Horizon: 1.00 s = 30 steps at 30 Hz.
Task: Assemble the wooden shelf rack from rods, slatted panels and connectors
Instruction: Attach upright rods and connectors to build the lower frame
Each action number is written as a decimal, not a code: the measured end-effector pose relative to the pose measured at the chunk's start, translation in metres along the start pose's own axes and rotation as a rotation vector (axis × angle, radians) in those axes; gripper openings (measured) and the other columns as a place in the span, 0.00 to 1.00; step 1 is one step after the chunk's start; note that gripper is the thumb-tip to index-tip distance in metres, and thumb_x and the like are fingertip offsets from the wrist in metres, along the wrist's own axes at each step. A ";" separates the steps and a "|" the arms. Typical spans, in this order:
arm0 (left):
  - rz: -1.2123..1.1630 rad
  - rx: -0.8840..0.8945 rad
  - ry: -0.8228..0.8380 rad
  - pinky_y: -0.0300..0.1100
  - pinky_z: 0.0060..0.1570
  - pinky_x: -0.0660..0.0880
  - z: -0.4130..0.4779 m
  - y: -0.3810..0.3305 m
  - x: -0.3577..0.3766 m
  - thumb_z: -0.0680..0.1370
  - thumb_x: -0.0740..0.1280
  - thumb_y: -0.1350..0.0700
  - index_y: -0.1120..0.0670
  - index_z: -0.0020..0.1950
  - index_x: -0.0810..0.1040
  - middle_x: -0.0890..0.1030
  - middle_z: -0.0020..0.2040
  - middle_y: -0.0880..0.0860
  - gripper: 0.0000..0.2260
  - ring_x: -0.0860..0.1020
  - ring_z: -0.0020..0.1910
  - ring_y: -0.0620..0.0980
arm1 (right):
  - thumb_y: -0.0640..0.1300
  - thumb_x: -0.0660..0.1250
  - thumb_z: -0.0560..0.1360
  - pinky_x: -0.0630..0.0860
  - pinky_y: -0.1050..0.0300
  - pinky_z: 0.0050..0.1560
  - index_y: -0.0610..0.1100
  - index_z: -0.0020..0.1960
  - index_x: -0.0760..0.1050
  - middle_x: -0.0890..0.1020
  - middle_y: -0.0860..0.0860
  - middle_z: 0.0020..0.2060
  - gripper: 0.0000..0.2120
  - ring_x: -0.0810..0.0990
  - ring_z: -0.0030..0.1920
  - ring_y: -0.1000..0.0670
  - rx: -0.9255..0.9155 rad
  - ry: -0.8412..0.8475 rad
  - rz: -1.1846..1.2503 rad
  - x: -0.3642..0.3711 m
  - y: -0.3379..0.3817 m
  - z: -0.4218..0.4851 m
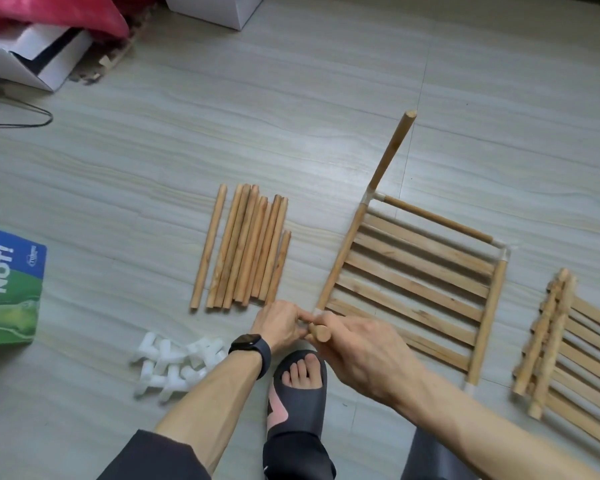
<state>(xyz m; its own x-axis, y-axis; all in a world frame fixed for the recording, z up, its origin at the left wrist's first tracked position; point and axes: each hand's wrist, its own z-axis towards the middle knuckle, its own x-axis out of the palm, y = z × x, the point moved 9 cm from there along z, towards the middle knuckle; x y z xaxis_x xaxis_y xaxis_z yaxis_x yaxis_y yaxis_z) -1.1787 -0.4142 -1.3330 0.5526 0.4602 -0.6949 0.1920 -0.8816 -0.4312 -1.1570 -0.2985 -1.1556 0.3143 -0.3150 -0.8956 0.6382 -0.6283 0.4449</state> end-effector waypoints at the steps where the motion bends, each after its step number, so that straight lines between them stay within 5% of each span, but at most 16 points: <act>1: -0.006 0.003 -0.008 0.40 0.29 0.63 -0.002 -0.001 0.001 0.74 0.67 0.45 0.23 0.36 0.73 0.75 0.29 0.47 0.14 0.79 0.39 0.56 | 0.52 0.58 0.83 0.66 0.54 0.26 0.44 0.56 0.76 0.78 0.52 0.37 0.13 0.75 0.32 0.47 -0.020 0.007 -0.024 0.003 0.006 0.004; 6: -0.031 0.022 -0.029 0.42 0.43 0.75 -0.005 -0.004 0.000 0.78 0.64 0.40 0.30 0.57 0.81 0.86 0.51 0.51 0.11 0.82 0.50 0.54 | 0.50 0.57 0.83 0.61 0.57 0.28 0.42 0.59 0.78 0.77 0.51 0.35 0.16 0.69 0.30 0.48 -0.025 0.070 -0.020 0.013 0.005 0.001; 10: 0.009 0.021 -0.031 0.44 0.42 0.73 -0.005 -0.010 -0.002 0.75 0.60 0.40 0.39 0.55 0.83 0.85 0.49 0.54 0.15 0.81 0.50 0.58 | 0.52 0.56 0.83 0.64 0.54 0.30 0.45 0.64 0.75 0.81 0.51 0.40 0.16 0.76 0.33 0.45 0.004 0.083 -0.004 0.016 0.002 0.009; 13: -0.037 0.000 -0.006 0.44 0.39 0.71 0.004 -0.012 -0.002 0.78 0.65 0.41 0.36 0.45 0.82 0.83 0.46 0.50 0.07 0.81 0.47 0.54 | 0.57 0.54 0.84 0.78 0.53 0.42 0.55 0.68 0.69 0.83 0.56 0.56 0.15 0.82 0.46 0.50 0.168 0.106 0.050 0.015 -0.041 -0.001; 17: -0.232 0.033 -0.052 0.45 0.54 0.77 0.033 -0.018 -0.014 0.81 0.68 0.48 0.42 0.60 0.83 0.84 0.58 0.50 0.09 0.81 0.58 0.52 | 0.61 0.58 0.80 0.82 0.57 0.47 0.54 0.67 0.74 0.82 0.61 0.51 0.19 0.82 0.47 0.59 0.505 -0.070 0.115 0.006 -0.135 -0.073; 19: -0.449 0.005 -0.140 0.42 0.55 0.74 0.048 -0.018 -0.029 0.82 0.68 0.52 0.49 0.64 0.82 0.84 0.59 0.53 0.12 0.80 0.60 0.53 | 0.61 0.58 0.81 0.78 0.53 0.60 0.52 0.72 0.70 0.79 0.55 0.63 0.23 0.79 0.61 0.53 0.730 0.107 0.032 0.032 -0.183 -0.121; 21: -0.613 -0.113 -0.310 0.43 0.55 0.74 0.063 -0.015 -0.049 0.83 0.65 0.49 0.49 0.65 0.80 0.82 0.61 0.53 0.12 0.79 0.60 0.54 | 0.63 0.52 0.83 0.66 0.49 0.74 0.52 0.79 0.61 0.63 0.50 0.79 0.28 0.64 0.76 0.45 0.898 0.439 -0.097 0.064 -0.213 -0.168; 23: -0.758 -0.322 -0.410 0.48 0.58 0.76 0.076 -0.010 -0.055 0.84 0.61 0.45 0.50 0.67 0.76 0.79 0.66 0.54 0.15 0.80 0.59 0.56 | 0.65 0.45 0.83 0.54 0.46 0.79 0.57 0.81 0.56 0.49 0.53 0.83 0.28 0.49 0.82 0.45 0.912 0.526 -0.126 0.081 -0.222 -0.181; 26: -0.695 -0.419 -0.196 0.53 0.58 0.78 0.087 -0.030 -0.032 0.82 0.59 0.39 0.51 0.61 0.75 0.83 0.57 0.56 0.18 0.82 0.53 0.58 | 0.63 0.42 0.83 0.46 0.43 0.80 0.61 0.75 0.64 0.52 0.47 0.82 0.25 0.43 0.81 0.40 0.836 0.523 -0.108 0.100 -0.208 -0.159; 30: -0.437 -0.299 0.078 0.51 0.57 0.79 0.064 -0.072 0.028 0.79 0.63 0.39 0.53 0.65 0.67 0.83 0.56 0.56 0.23 0.82 0.54 0.58 | 0.68 0.42 0.80 0.52 0.44 0.78 0.56 0.73 0.66 0.61 0.33 0.75 0.30 0.48 0.77 0.34 0.840 0.570 -0.001 0.124 -0.180 -0.124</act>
<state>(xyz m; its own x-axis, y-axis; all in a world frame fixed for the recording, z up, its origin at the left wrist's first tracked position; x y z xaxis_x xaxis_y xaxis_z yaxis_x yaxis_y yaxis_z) -1.2290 -0.3313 -1.3580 0.4258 0.7919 -0.4377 0.6343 -0.6062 -0.4798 -1.1460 -0.1366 -1.3470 0.7425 -0.0655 -0.6667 0.0073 -0.9944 0.1058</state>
